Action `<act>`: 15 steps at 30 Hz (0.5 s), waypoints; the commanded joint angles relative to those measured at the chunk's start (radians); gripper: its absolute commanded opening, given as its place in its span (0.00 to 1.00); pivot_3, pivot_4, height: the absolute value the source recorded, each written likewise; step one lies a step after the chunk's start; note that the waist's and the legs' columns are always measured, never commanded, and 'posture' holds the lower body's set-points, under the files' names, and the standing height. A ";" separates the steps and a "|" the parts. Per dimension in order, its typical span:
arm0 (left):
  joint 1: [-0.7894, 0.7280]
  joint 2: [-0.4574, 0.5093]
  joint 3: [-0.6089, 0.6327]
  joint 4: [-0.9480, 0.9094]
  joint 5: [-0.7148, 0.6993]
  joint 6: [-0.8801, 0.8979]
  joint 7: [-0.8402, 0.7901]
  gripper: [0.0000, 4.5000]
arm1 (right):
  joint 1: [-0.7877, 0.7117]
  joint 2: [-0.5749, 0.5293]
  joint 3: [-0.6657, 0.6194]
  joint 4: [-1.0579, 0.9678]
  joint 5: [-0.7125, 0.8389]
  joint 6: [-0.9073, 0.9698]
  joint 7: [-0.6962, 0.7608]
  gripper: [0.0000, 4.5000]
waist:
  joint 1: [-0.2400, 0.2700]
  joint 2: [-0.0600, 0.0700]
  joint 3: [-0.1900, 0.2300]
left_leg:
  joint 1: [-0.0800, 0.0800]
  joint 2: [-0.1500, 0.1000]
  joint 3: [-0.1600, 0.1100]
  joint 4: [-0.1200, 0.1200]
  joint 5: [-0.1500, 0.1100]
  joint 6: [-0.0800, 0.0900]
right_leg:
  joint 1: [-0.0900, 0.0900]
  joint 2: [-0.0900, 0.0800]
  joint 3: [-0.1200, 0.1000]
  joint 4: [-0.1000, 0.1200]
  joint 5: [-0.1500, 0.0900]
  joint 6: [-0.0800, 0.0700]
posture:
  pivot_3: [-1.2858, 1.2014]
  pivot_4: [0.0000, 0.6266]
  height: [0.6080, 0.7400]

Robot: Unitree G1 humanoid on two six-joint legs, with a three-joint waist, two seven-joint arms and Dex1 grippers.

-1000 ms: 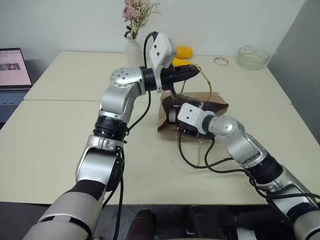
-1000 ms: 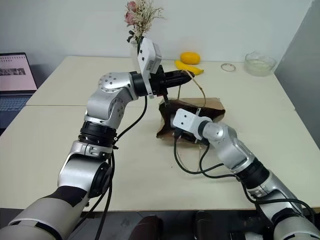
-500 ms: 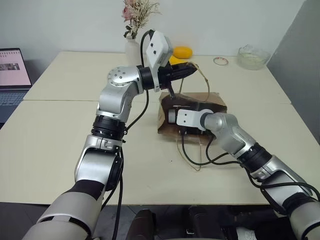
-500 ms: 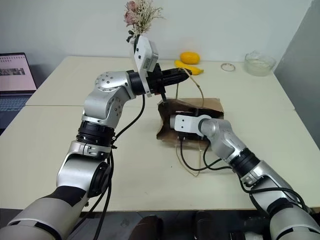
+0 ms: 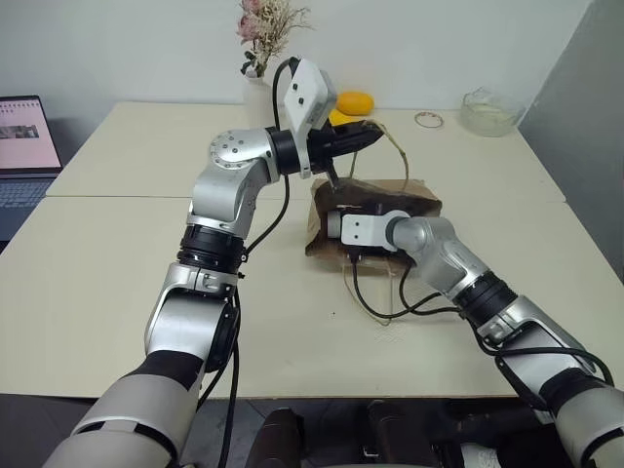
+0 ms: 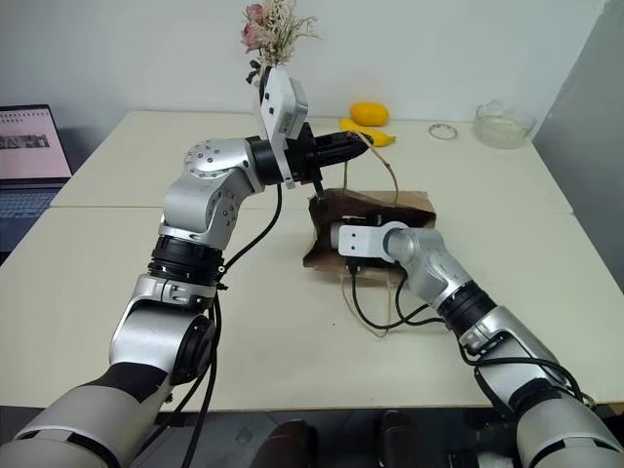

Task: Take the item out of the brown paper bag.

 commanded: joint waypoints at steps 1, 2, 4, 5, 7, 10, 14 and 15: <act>-0.011 0.013 0.015 -0.029 -0.006 -0.025 0.001 0.00 | 0.011 -0.016 -0.075 -0.116 0.040 -0.011 0.041 0.70 | 0.000 0.000 0.000 | 0.000 0.000 0.000 0.000 0.000 0.000 | 0.000 0.000 0.000 0.000 0.000 0.000 | 0.52 0.24 1.00; -0.010 0.015 0.013 -0.026 -0.002 -0.030 0.002 0.00 | 0.016 -0.021 -0.097 -0.155 0.061 -0.008 0.061 0.70 | 0.000 0.000 0.000 | 0.000 0.000 0.000 0.000 0.000 0.000 | 0.000 0.000 0.000 0.000 0.000 0.000 | 0.52 0.24 1.00; -0.007 0.016 0.010 -0.023 0.003 -0.036 0.004 0.00 | 0.022 -0.030 -0.136 -0.224 0.099 0.003 0.100 0.70 | 0.000 0.001 0.000 | 0.000 0.000 0.000 0.000 0.000 0.000 | -0.001 0.000 0.000 0.000 0.000 0.000 | 0.52 0.24 1.00; -0.006 0.017 0.009 -0.021 0.004 -0.038 0.005 0.00 | 0.025 -0.036 -0.152 -0.251 0.117 0.005 0.120 0.70 | 0.000 0.001 0.001 | -0.001 0.000 0.000 0.000 0.000 0.000 | -0.001 0.000 0.000 0.000 0.000 0.000 | 0.52 0.24 1.00; -0.007 0.018 0.007 -0.015 0.008 -0.045 0.005 0.00 | 0.031 -0.042 -0.187 -0.302 0.165 0.017 0.159 0.70 | 0.001 0.001 0.001 | -0.001 0.000 0.000 0.000 0.000 0.000 | -0.001 0.000 0.000 0.000 0.000 0.000 | 0.52 0.24 1.00; -0.006 0.020 0.003 -0.009 0.016 -0.055 0.005 0.00 | 0.039 -0.061 -0.234 -0.387 0.235 0.035 0.222 0.70 | 0.001 0.001 0.001 | -0.001 0.000 0.000 0.000 0.000 0.000 | -0.001 0.000 -0.001 0.000 0.000 0.000 | 0.52 0.24 1.00; -0.001 0.022 -0.001 -0.006 0.024 -0.063 0.006 0.00 | 0.063 -0.104 -0.290 -0.503 0.356 0.043 0.324 0.70 | 0.002 0.001 0.001 | -0.001 0.000 0.000 0.000 0.000 0.000 | -0.001 0.000 -0.001 0.000 0.000 0.000 | 0.52 0.24 1.00; -0.001 0.022 -0.002 -0.005 0.025 -0.064 0.006 0.00 | 0.068 -0.110 -0.301 -0.525 0.381 0.047 0.340 0.70 | 0.002 0.001 0.001 | -0.001 0.000 0.000 0.000 0.000 0.000 | -0.001 0.000 -0.001 0.000 0.000 0.000 | 0.52 0.24 1.00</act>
